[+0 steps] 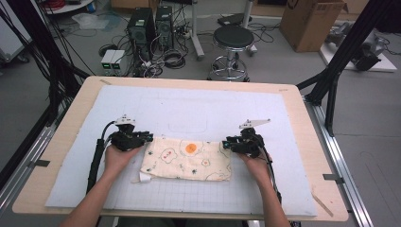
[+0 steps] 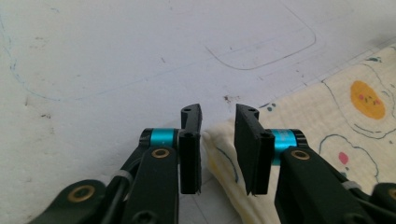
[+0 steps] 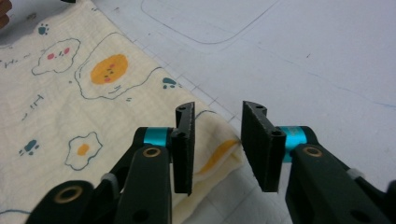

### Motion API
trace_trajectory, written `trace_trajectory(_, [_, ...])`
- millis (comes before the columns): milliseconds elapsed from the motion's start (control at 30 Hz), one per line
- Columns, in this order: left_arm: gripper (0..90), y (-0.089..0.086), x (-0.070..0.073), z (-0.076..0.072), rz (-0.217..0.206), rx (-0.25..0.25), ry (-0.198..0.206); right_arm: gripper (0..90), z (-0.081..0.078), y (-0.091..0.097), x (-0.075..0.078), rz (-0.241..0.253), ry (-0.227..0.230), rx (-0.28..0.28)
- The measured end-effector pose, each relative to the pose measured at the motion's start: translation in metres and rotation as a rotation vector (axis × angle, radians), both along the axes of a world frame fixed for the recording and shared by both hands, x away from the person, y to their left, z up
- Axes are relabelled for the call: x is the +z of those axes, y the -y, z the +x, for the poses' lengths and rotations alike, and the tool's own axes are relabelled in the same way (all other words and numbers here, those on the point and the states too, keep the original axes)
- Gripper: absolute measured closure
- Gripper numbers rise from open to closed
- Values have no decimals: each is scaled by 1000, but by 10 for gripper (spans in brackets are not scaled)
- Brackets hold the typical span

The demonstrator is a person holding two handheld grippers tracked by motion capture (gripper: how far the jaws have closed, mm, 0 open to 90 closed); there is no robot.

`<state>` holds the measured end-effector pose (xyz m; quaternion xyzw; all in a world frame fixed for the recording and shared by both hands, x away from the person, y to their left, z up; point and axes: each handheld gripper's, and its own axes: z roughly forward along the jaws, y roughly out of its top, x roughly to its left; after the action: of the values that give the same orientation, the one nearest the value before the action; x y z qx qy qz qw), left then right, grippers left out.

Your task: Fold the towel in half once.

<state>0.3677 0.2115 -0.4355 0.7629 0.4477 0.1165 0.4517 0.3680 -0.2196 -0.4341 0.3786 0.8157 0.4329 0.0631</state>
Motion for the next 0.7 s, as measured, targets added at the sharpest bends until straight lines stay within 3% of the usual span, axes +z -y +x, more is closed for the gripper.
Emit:
trace_trajectory(433, [601, -5, 7, -3, -18, -22, 27, 515, -3, 1, 7, 12, 12, -10])
trace_trajectory(700, [569, -7, 18, -1, -16, -26, 39, 492, -2, -7, 17, -1, 23, 7])
